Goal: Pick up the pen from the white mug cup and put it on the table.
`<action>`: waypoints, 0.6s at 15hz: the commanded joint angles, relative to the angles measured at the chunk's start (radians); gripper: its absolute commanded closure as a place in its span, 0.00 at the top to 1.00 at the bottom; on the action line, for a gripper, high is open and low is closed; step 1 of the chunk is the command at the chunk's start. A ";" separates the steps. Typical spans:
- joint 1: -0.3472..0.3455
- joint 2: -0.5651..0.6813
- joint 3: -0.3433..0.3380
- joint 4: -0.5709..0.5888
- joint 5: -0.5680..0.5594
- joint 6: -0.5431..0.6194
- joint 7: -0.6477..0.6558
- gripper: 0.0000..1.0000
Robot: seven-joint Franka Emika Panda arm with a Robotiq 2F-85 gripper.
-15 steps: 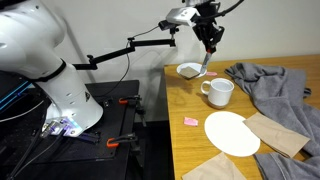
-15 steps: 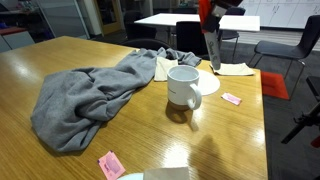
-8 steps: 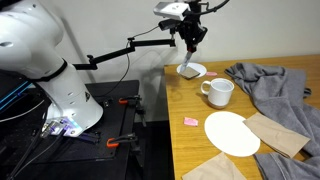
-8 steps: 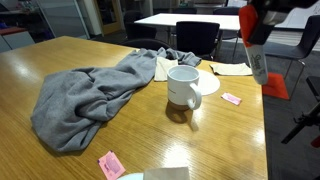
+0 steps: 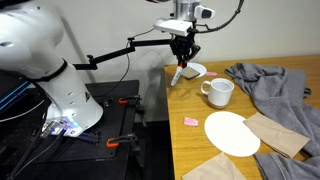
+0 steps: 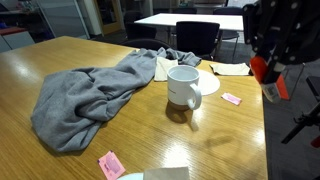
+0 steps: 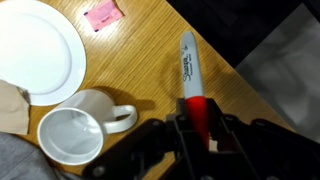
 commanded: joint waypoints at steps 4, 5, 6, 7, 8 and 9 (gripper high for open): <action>-0.023 0.212 0.029 0.116 -0.073 0.004 -0.092 0.06; -0.025 0.240 0.033 0.132 -0.089 0.011 -0.086 0.06; -0.028 0.263 0.036 0.149 -0.092 0.008 -0.094 0.06; -0.029 0.289 0.040 0.164 -0.107 0.014 -0.085 0.06; -0.032 0.312 0.043 0.182 -0.117 0.013 -0.088 0.06; -0.034 0.335 0.046 0.198 -0.129 0.018 -0.085 0.06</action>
